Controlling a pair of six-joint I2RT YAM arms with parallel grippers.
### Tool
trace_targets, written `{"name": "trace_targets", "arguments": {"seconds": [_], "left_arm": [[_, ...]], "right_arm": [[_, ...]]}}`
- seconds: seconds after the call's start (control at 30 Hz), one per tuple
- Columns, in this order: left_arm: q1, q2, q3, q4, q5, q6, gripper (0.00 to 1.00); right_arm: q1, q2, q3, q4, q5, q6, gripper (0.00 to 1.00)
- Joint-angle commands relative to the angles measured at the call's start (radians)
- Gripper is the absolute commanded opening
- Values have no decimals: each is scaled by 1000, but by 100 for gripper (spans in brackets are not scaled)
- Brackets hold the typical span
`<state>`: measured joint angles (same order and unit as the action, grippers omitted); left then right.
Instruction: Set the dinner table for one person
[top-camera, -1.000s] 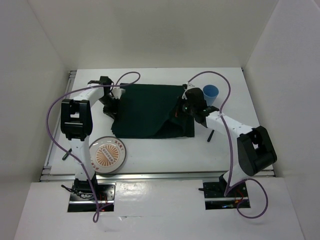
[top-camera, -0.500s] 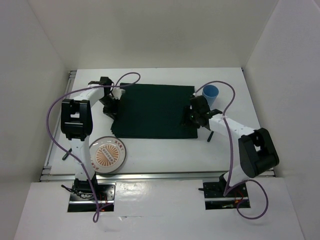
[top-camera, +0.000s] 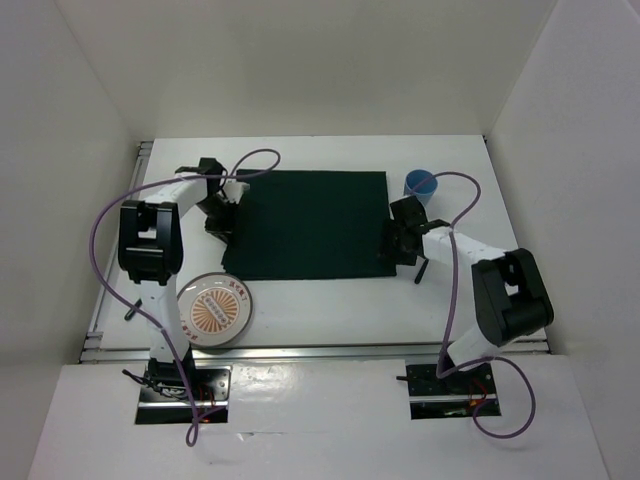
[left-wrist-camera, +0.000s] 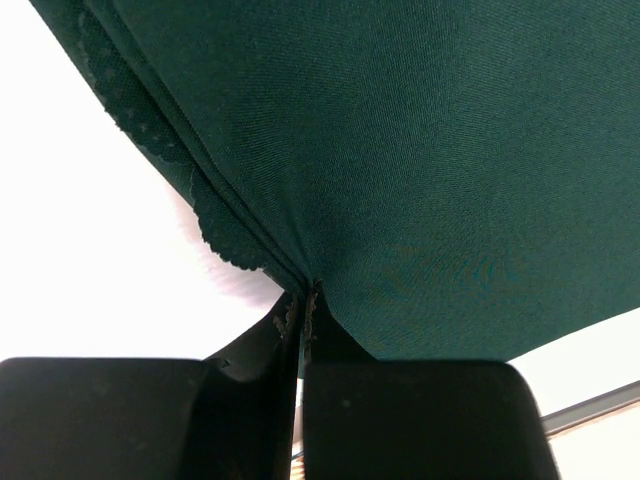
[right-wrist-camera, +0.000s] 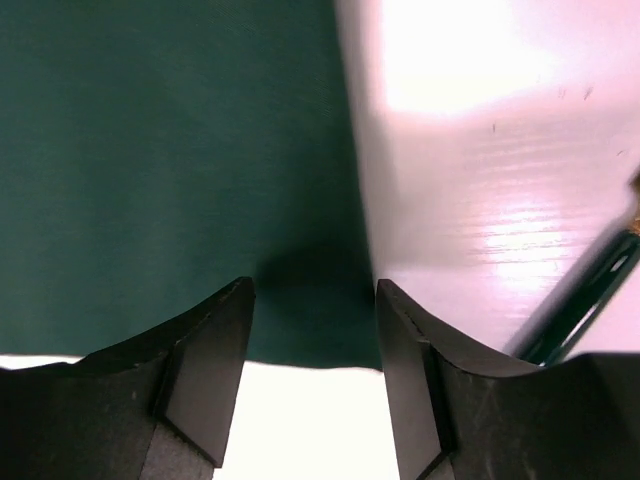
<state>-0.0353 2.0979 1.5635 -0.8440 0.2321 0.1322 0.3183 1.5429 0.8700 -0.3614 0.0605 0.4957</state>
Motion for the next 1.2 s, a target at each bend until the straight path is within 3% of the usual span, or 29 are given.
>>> {"name": "trace_targets", "arguments": {"seconds": [0.0, 0.07, 0.2, 0.57, 0.6, 0.63, 0.67, 0.7, 0.8, 0.87, 0.9, 0.93, 0.97, 1.1, 1.17], "left_arm": [[5, -42, -55, -20, -13, 29, 0], [5, -53, -75, -20, -24, 38, 0], [5, -79, -134, 0, -33, 47, 0], [5, -131, -197, 10, -24, 56, 0], [5, -131, -197, 10, -24, 56, 2], [5, -131, -182, 10, -33, 56, 5], [5, -131, -172, 10, -33, 56, 9], [5, -142, -157, -3, -43, 44, 17], [5, -191, -146, -3, -65, 44, 29], [5, -238, -112, -3, -129, 17, 45], [5, -251, -99, -3, -166, 17, 77], [5, -263, -67, -16, -236, 8, 100], [5, -324, -42, -29, -291, 7, 100], [14, -432, -45, -29, -292, 29, 100], [44, -469, -91, -29, -313, 29, 100]], "right_arm": [[-18, 37, -31, 62, -19, 9, 60], [-18, 37, -52, 62, -19, 18, 56], [-18, -13, -111, 82, -19, 47, 0], [-18, -181, -154, 16, -31, 47, 0], [-18, -181, -154, 16, -21, 47, 6], [-18, -181, -144, 16, -21, 31, 30], [-18, -181, -135, 16, -21, 18, 40], [-18, -172, -106, 6, -11, -3, 47], [-18, -162, -57, -37, 33, -19, 60], [-18, -184, -25, -74, 62, -43, 63], [-18, -197, -16, -83, 73, -43, 65], [-18, -229, -5, -93, 82, -54, 67], [-18, -275, 9, -93, 40, -63, 67], [79, -297, 58, -45, -36, -106, 68], [186, -250, 92, 8, -105, -106, 68]]}}
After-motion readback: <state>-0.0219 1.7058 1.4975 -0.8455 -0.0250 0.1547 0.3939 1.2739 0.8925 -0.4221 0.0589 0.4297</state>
